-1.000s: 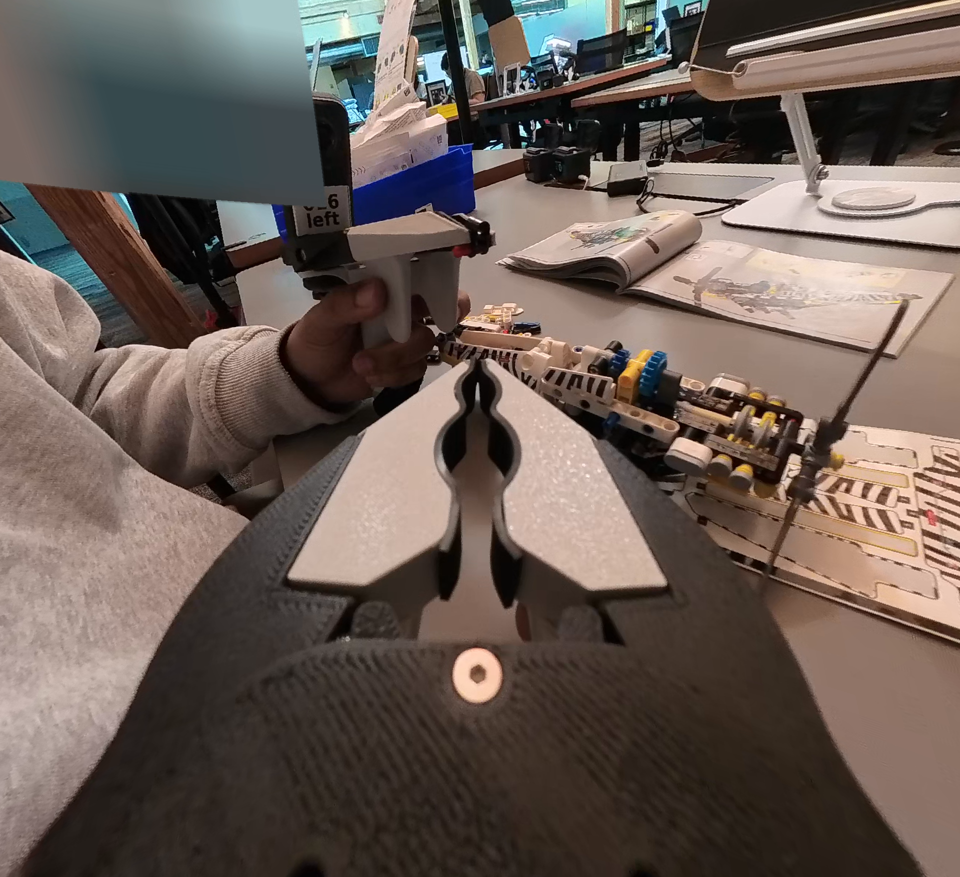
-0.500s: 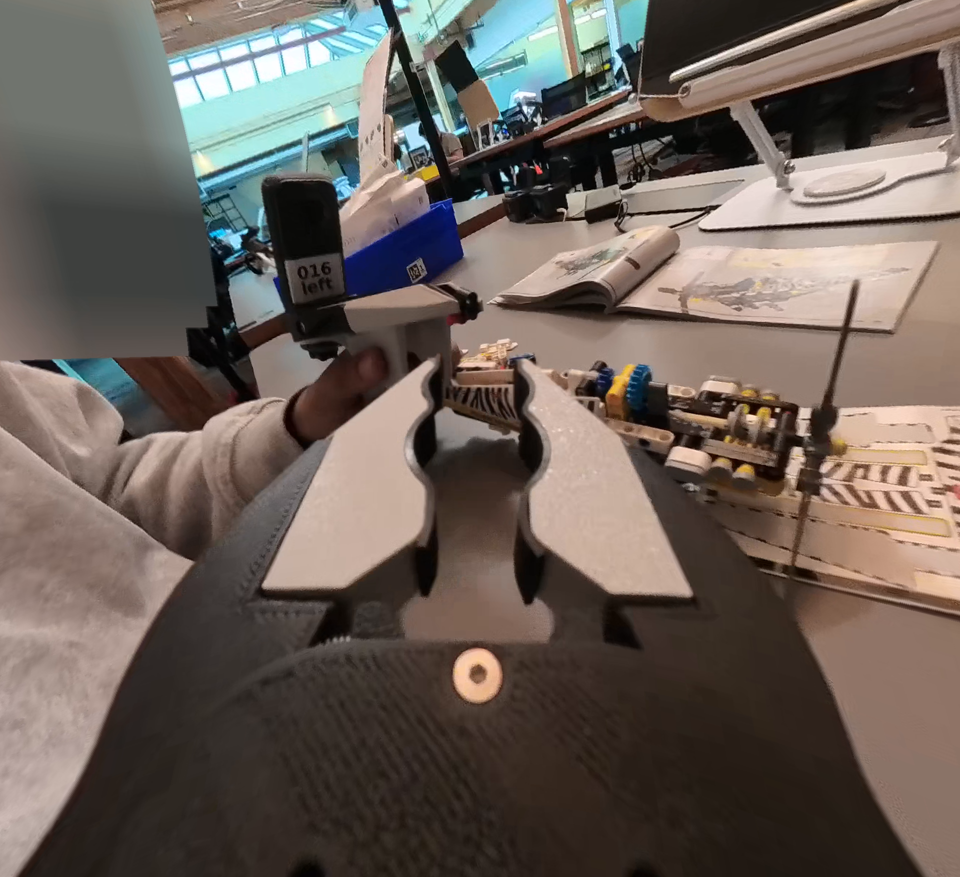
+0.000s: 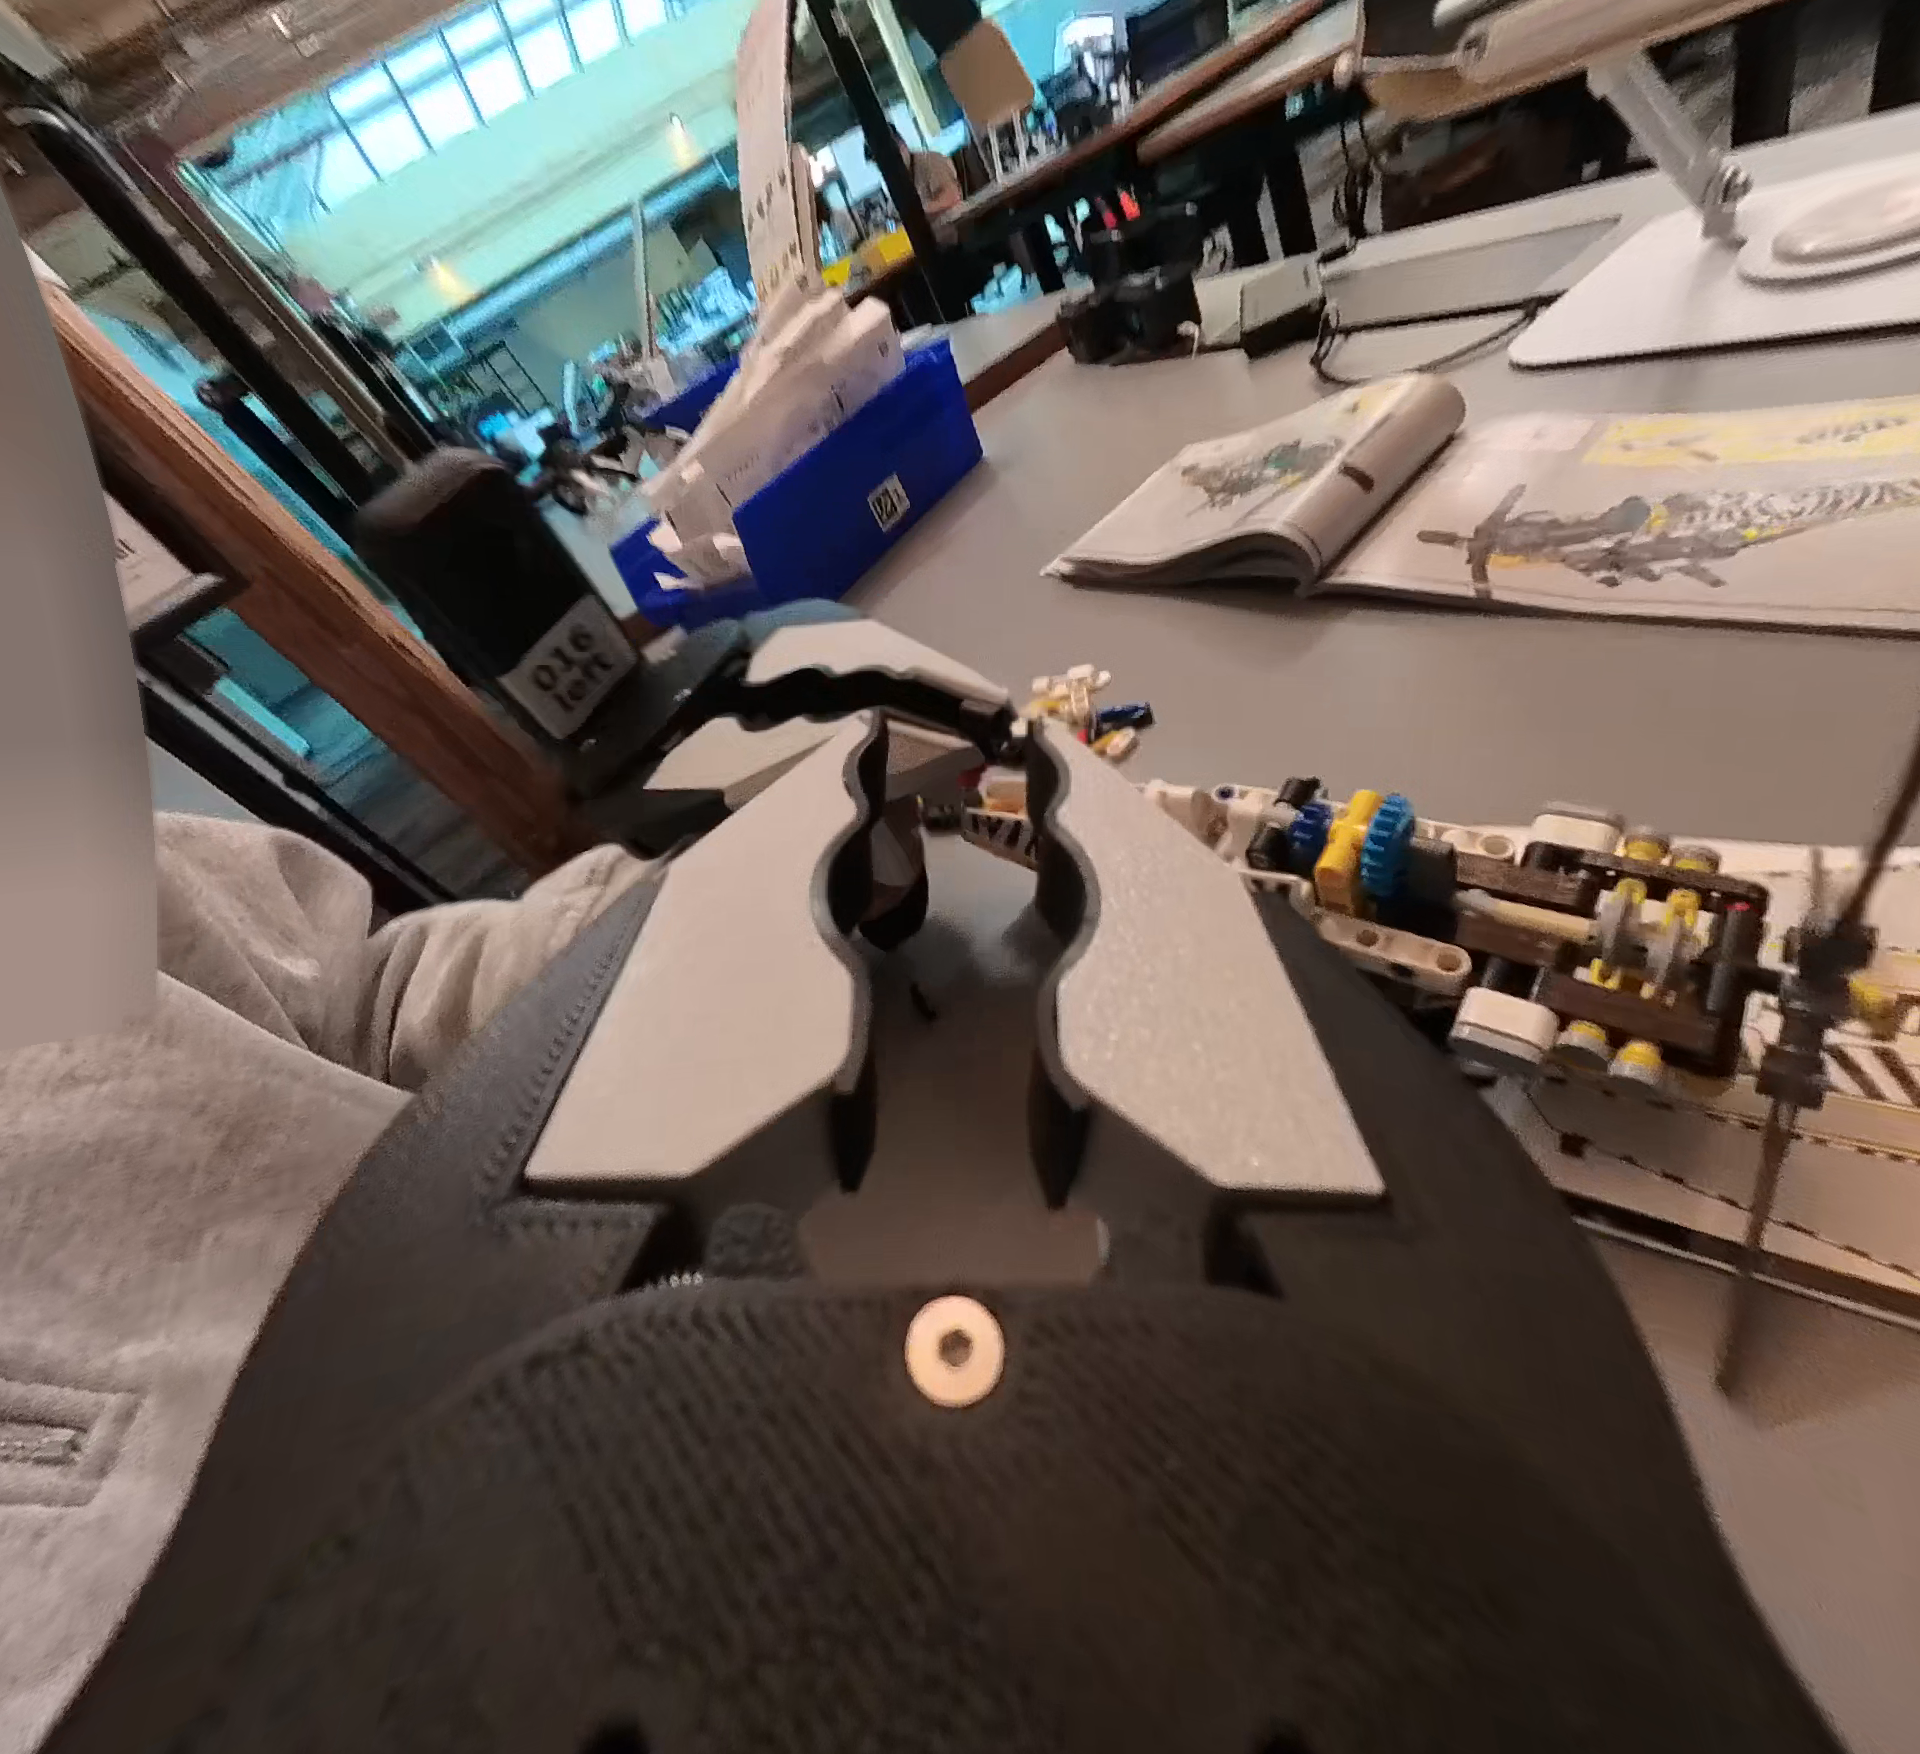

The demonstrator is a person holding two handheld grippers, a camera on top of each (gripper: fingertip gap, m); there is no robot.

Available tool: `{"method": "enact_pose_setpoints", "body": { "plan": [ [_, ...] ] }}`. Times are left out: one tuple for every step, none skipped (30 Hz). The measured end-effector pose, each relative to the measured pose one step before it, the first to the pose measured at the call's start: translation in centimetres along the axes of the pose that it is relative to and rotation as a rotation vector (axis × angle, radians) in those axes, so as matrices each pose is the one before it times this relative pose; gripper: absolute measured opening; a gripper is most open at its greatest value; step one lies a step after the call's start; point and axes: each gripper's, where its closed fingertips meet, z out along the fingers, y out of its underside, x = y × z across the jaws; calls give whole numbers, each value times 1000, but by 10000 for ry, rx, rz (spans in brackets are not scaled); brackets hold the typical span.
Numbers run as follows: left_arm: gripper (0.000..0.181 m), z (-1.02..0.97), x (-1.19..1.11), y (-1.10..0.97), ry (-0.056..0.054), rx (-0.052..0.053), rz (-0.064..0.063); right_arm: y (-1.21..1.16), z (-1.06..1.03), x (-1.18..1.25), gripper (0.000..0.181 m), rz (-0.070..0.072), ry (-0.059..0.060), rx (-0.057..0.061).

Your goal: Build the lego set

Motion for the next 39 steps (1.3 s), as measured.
{"method": "enact_pose_setpoints", "body": {
  "plan": [
    [8, 205, 177, 282, -132, -220, 423, 295, 173, 100, 23, -82, 95, -253],
    [9, 179, 252, 236, -106, -212, 395, 140, 118, 101, 21, -99, 110, -115],
    [9, 140, 213, 132, -114, -150, 394, 64, 64, 115, 17, -72, 122, -44],
    [9, 66, 128, 30, -168, -96, 412, 88, -3, 212, 13, -40, 171, -75],
    [8, 15, 59, 48, -204, -112, 421, 182, -58, 282, 7, -56, 196, -142],
    [8, 117, 160, 181, -124, -174, 396, 213, -107, 142, 6, -62, 100, -193],
    [8, 133, 201, 124, -101, -151, 340, 223, -146, 124, 6, -18, 88, -214],
    [8, 54, 140, 1, -131, -86, 317, 157, -175, 58, 6, -61, 65, -149],
    [9, 36, 124, -109, -116, -15, 295, 62, -182, 7, 7, -69, 45, -67],
    [9, -20, 82, -121, -102, -4, 247, 37, -155, -2, 8, -39, 56, -42],
    [9, 20, 106, -54, -63, -26, 180, 76, -113, 0, 9, -29, 52, -60],
    [9, 9, 77, -14, -37, -31, 110, 115, -70, -3, 10, -19, 34, -86],
    [9, 26, 41, 25, -17, -18, 47, 173, -21, -31, 9, 8, 8, -118],
    [9, 22, 21, -30, -2, -4, 20, 186, 15, -50, 9, 37, -37, -123],
    [9, 29, -2, 56, -8, -29, 24, 95, 12, -67, 7, 62, -63, -61],
    [8, -1, -36, -4, -47, 4, 42, -5, -9, -25, 6, 60, -33, -7],
    [8, -5, 42, -63, -41, 17, 75, 0, -26, -37, 6, 20, -48, -29],
    [8, -24, 40, -103, -46, 32, 89, 6, -48, -63, 6, 18, -71, -51],
    [9, 3, 54, -178, -34, 69, 59, -21, -88, -92, 6, -14, -93, -37],
    [12, -59, -40, -207, -65, 96, 7, -6, -125, -74, 6, -50, -94, -67],
    [19, 56, -246, 25, -153, -8, -47, 41, -175, 75, 6, -74, -22, -125],
    [31, 33, -396, 189, -247, -53, -121, 32, -251, 348, 5, -169, 141, -139],
    [42, 91, -482, 451, -279, -198, -137, -21, -324, 533, 6, -327, 244, -107],
    [52, 173, -571, 733, -324, -350, -75, -111, -373, 564, 6, -408, 257, -45],
    [60, 265, -467, 943, -229, -477, -59, -106, -364, 637, 6, -459, 263, -52],
    [62, 277, -27, 729, 14, -450, -99, -51, -307, 660, 6, -487, 245, -96],
    [59, 271, 259, 512, 188, -327, -85, 19, -200, 611, 5, -480, 183, -150],
    [55, 234, 114, 324, 87, -239, -4, 78, -63, 549, 5, -466, 128, -206],
    [52, 194, -4, 79, 12, -112, 57, 122, 75, 507, 5, -451, 99, -253],
    [50, 207, -29, 38, 31, -108, 85, 237, 232, 477, 5, -440, 78, -325],
    [51, 242, -26, 312, 11, -288, 106, 407, 396, 495, 5, -407, 74, -428],
    [56, 419, -7, 727, 32, -540, 82, 518, 480, 443, 5, -306, 67, -516],
    [62, 493, 163, 882, 139, -637, -3, 440, 516, 190, 5, -206, -51, -502],
    [66, 419, 190, 925, 217, -625, -59, 258, 504, -102, 5, -206, -201, -388],
    [69, 269, 68, 659, 161, -434, -125, 82, 451, -184, 5, -207, -215, -271],
    [69, 56, -140, 275, 52, -171, -156, -13, 409, -245, 5, -228, -214, -197],
    [68, -132, -276, 113, 32, -20, -142, -38, 358, -265, 5, -252, -197, -174],
    [63, -214, -371, 78, 29, -17, -159, 20, 320, -218, 5, -284, -148, -199],
    [62, -259, -297, 58, 96, -24, -152, 92, 296, -129, 5, -284, -73, -244]
  ]
}}
